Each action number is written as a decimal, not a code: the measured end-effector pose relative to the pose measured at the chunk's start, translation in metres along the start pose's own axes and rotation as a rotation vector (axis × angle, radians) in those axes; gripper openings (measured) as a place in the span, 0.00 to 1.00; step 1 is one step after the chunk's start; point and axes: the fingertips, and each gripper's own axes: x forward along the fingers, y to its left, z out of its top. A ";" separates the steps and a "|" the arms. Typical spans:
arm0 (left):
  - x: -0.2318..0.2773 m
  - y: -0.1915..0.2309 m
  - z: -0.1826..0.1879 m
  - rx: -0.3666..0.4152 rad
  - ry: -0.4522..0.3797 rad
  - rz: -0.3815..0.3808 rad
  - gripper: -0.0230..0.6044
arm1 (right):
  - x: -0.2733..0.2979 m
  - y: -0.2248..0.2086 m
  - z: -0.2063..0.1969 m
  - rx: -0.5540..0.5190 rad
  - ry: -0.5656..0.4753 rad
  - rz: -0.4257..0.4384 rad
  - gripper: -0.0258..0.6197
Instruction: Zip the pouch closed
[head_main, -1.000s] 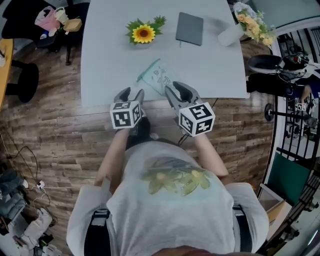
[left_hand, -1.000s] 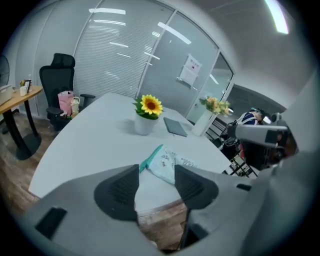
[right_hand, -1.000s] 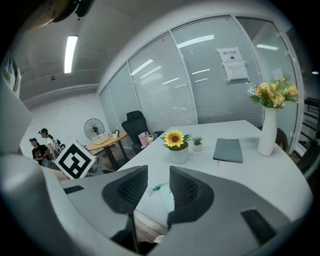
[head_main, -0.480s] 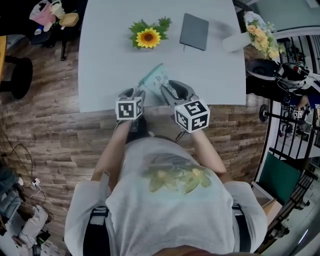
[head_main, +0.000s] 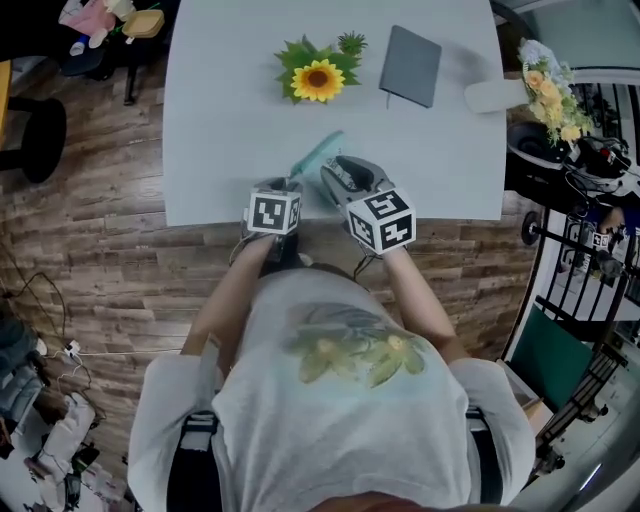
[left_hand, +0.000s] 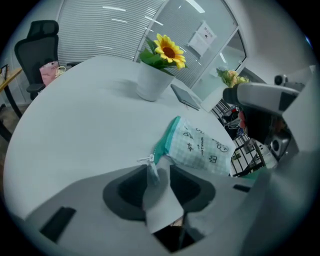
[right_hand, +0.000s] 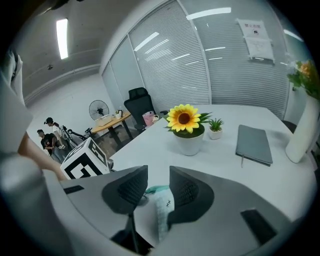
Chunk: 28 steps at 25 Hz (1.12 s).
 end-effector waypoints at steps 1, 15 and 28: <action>0.002 0.002 -0.001 0.005 0.010 0.002 0.26 | 0.007 0.001 -0.001 -0.010 0.015 0.012 0.24; 0.008 0.008 -0.005 0.086 0.027 -0.011 0.08 | 0.069 0.037 -0.017 -0.283 0.224 0.155 0.24; 0.004 0.009 0.007 0.166 0.058 0.064 0.07 | 0.101 0.029 -0.021 -0.254 0.363 0.329 0.24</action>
